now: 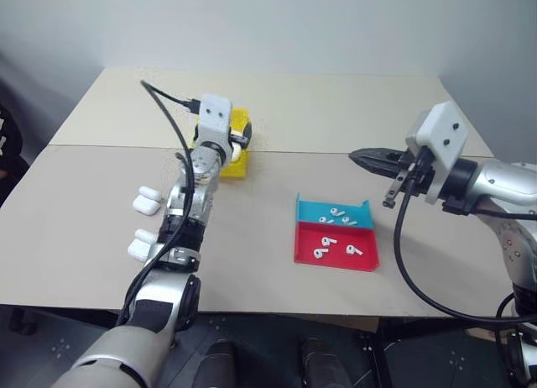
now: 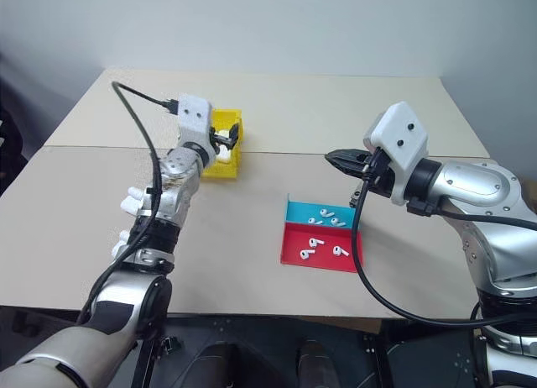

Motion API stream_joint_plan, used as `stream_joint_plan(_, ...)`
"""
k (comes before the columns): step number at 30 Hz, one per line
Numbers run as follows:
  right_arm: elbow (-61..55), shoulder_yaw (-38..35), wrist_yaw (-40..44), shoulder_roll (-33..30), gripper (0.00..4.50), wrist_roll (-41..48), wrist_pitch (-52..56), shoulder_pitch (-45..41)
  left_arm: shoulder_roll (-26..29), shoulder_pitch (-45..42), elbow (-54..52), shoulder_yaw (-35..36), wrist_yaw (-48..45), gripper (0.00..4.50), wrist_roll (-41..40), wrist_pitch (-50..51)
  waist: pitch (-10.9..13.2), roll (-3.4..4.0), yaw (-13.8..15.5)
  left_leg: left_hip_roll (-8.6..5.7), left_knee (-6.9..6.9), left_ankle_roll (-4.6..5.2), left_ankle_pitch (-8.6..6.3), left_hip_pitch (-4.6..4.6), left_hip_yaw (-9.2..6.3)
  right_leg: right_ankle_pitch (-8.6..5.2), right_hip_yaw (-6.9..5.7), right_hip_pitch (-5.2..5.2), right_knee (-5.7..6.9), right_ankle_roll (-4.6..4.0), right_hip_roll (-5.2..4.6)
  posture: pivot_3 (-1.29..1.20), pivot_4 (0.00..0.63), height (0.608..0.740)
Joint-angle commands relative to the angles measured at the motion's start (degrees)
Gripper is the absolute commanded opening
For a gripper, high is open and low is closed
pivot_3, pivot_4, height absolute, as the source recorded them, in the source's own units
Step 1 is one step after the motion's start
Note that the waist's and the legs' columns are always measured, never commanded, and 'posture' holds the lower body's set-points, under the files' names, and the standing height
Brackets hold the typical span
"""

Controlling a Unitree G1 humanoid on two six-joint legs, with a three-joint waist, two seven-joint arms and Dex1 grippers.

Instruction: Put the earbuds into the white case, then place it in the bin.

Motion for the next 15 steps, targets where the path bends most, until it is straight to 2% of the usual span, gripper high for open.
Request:
stream_joint_plan(1, -0.98, -1.12, 1.88, -2.22, 0.00, -0.71, -2.16, 1.29, 2.98, 4.63, -12.06, -0.70, -10.14, 4.47, -5.31, 0.38, 0.00, 0.00, 0.01, 0.00, 0.00, 0.00, 0.00, 0.01, 0.00, 0.00, 0.00, 0.00, 0.01, 0.00, 0.00, 0.00, 0.150, 0.740)
stream_joint_plan(4, -1.96, -2.65, 5.73, -4.14, 0.00, -1.33, -6.60, 6.08, 6.69, 11.43, -23.50, -0.81, -17.42, 4.47, -10.99, 5.55, 0.00, 0.01, 0.06, 0.01, 0.00, -0.01, 0.00, 0.02, 0.01, 0.00, 0.01, 0.00, 0.01, 0.00, 0.00, 0.00, 0.150, 0.740)
stream_joint_plan(8, -3.06, -6.91, 13.30, -6.11, 0.00, -1.87, -15.93, 16.25, 15.31, 23.49, -38.12, 0.41, -28.10, 4.47, -18.16, 8.72, -0.01, 0.02, 0.02, 0.03, 0.00, -0.01, 0.00, 0.05, 0.01, -0.01, 0.02, 0.02, 0.00, 0.00, 0.01, 0.00, 0.150, 0.740)
stream_joint_plan(10, -2.01, -9.64, 17.51, -8.42, 0.00, -0.72, -16.88, 19.38, 19.70, 28.95, -42.57, 3.92, -32.05, 4.47, -22.52, 9.89, 0.00, 0.02, -0.05, 0.04, -0.01, -0.01, 0.00, 0.07, 0.06, -0.01, 0.05, 0.03, 0.01, 0.00, 0.00, 0.00, 0.150, 0.740)
stream_joint_plan(15, 3.07, -16.24, 26.49, -12.61, 0.00, 0.05, -22.34, 23.19, 30.92, 38.68, -46.21, 13.85, -39.15, 4.47, -27.42, 10.28, 0.00, 0.00, -0.07, 0.11, 0.00, -0.01, 0.00, 0.45, 0.14, -0.03, 0.08, 0.29, 0.04, -0.06, 0.04, 0.00, 0.150, 0.740)
